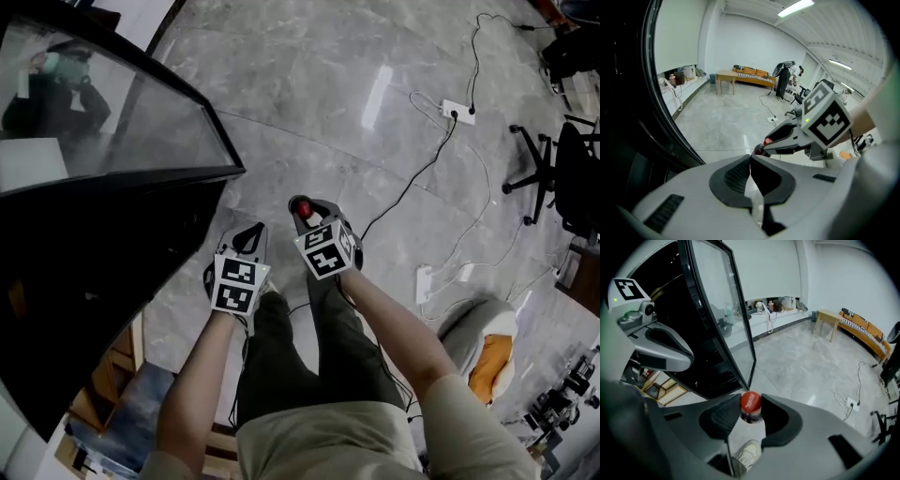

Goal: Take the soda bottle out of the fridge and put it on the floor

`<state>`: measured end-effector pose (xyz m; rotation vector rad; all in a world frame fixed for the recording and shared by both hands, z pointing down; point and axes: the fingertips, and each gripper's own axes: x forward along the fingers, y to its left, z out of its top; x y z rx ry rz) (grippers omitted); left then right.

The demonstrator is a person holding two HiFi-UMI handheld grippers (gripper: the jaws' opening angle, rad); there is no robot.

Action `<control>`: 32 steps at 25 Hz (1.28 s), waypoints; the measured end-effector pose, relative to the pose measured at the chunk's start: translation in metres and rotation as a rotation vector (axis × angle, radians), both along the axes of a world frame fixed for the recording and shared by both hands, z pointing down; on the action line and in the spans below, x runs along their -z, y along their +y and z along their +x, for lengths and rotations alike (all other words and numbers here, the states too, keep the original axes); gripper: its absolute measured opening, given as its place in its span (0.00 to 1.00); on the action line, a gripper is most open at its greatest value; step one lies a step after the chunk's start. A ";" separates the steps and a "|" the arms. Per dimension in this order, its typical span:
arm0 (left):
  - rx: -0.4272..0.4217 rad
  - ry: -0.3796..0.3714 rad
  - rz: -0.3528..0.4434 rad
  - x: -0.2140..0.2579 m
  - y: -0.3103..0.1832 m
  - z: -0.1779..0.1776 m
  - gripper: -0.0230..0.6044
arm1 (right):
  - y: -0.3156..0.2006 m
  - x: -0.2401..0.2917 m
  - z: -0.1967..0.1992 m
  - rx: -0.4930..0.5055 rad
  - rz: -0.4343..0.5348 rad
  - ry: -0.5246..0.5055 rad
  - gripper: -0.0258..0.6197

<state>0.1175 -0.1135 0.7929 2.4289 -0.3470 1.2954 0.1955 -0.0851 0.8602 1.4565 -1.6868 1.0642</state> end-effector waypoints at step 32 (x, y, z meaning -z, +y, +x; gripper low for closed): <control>0.025 -0.124 -0.230 -0.348 0.081 -0.034 0.05 | 0.099 -0.362 -0.060 -0.040 -0.269 -0.087 0.21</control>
